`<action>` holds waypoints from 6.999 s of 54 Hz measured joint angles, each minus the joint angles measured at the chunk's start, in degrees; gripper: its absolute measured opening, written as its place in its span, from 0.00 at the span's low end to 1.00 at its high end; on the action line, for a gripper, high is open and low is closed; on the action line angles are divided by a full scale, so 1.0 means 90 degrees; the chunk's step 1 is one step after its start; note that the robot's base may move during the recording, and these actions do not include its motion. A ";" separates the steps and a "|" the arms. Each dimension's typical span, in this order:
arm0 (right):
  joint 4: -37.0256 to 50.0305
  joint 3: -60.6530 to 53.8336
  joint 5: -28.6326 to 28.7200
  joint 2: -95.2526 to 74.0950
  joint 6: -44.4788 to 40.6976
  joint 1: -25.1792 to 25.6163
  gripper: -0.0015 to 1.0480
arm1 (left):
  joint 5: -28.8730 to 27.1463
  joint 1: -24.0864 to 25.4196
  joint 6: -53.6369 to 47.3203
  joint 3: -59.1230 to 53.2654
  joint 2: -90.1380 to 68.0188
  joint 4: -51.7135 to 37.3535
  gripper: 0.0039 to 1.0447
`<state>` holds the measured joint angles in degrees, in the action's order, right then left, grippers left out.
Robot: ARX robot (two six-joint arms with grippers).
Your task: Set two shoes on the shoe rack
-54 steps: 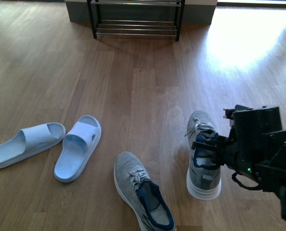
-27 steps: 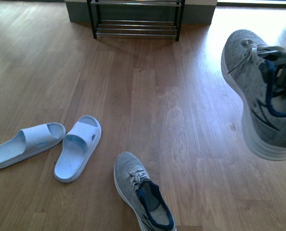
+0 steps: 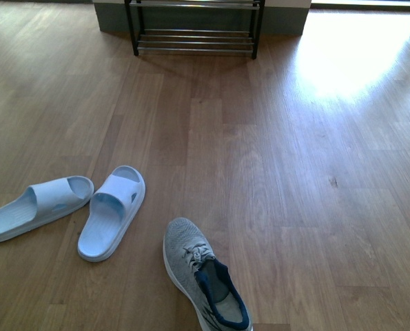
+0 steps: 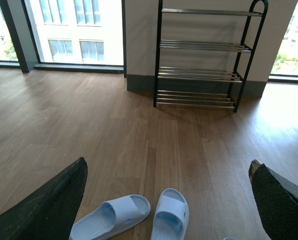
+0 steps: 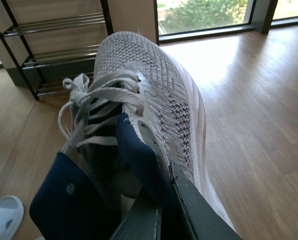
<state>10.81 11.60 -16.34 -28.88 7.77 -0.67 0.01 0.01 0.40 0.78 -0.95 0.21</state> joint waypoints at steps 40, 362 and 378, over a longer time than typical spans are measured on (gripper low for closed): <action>-0.0294 -0.0809 -0.0187 0.1382 -0.0153 -0.0568 0.01 | 0.0000 0.0000 0.0000 0.0000 0.0000 0.0000 0.91; -0.0294 -0.0809 -0.0187 0.1382 -0.0153 -0.0580 0.01 | -0.0789 -0.3456 0.5030 0.6331 -1.4848 -0.0692 0.02; -0.0294 -0.0809 -0.0187 0.1382 -0.0153 -0.0580 0.01 | -0.1681 -0.3609 0.4027 0.4945 -1.2216 -0.0576 0.02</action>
<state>8.16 4.32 -18.02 -16.45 6.39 -5.89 -15.11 -32.47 36.64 45.28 -110.89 -4.97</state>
